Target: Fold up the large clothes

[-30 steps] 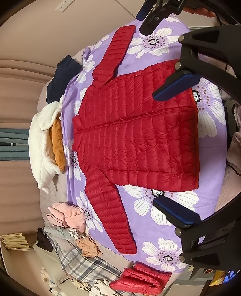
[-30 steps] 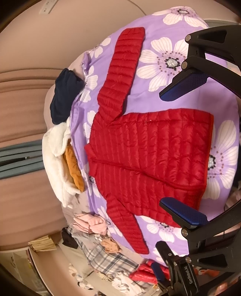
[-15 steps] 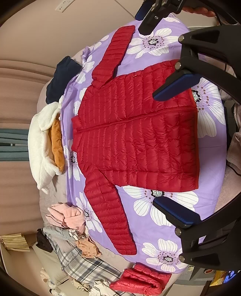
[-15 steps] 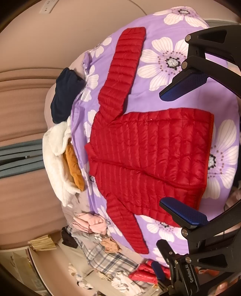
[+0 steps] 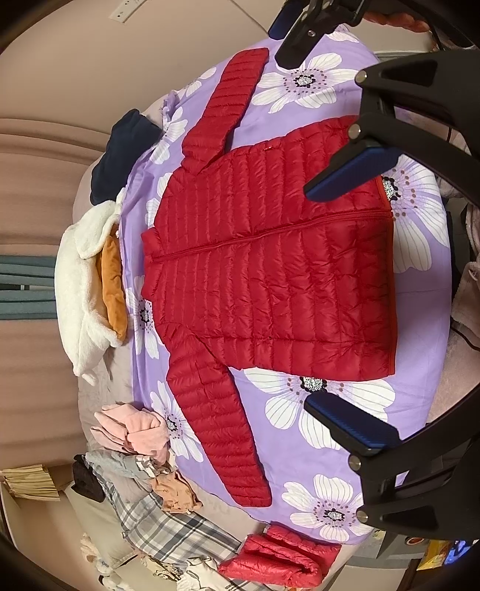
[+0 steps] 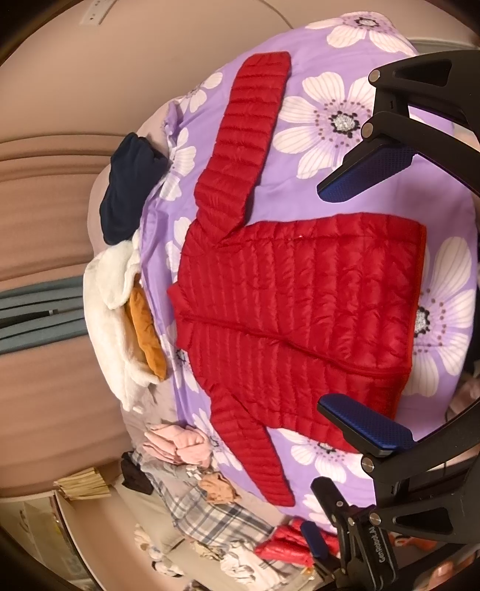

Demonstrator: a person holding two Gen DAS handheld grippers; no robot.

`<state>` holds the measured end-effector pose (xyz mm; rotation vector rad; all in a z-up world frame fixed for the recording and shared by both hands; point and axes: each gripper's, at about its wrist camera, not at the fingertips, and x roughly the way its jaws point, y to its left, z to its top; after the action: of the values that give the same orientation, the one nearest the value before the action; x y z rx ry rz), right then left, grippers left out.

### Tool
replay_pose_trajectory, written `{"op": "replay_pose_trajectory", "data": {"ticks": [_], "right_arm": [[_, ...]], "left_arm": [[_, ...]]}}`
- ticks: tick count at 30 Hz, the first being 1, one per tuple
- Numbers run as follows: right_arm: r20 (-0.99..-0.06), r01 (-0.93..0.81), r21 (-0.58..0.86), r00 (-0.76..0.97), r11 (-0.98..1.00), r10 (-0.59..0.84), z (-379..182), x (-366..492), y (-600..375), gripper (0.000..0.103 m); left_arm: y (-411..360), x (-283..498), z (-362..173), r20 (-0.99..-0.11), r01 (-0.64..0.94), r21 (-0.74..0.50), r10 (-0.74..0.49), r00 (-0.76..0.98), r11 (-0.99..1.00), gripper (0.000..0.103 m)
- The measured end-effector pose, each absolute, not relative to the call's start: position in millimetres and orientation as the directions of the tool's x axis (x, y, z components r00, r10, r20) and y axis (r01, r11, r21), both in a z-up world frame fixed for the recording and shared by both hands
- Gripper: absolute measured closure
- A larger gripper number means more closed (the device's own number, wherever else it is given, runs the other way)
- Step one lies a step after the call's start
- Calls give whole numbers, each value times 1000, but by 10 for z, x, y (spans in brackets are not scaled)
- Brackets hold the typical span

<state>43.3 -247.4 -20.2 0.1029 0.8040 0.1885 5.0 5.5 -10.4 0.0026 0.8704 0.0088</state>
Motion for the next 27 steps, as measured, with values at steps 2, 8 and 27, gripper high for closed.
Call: {"op": "replay_pose_trajectory", "data": {"ticks": [2,8,27], "right_arm": [[-706,-130,164,677,978,209,-203,437,-2471,1],[-704,-139,156,679,978,209,-203,437,-2437,1],[-704,-142,156,678,978,210,-209,434,-2451,1]], "left_arm": [[61,49,-108,-763,-7,8,10,646,1000,0],[75,40,-109,-763,-6,7,10,647,1000,0],[67,33,-96,-763,-5,7,9,647,1000,0]]}}
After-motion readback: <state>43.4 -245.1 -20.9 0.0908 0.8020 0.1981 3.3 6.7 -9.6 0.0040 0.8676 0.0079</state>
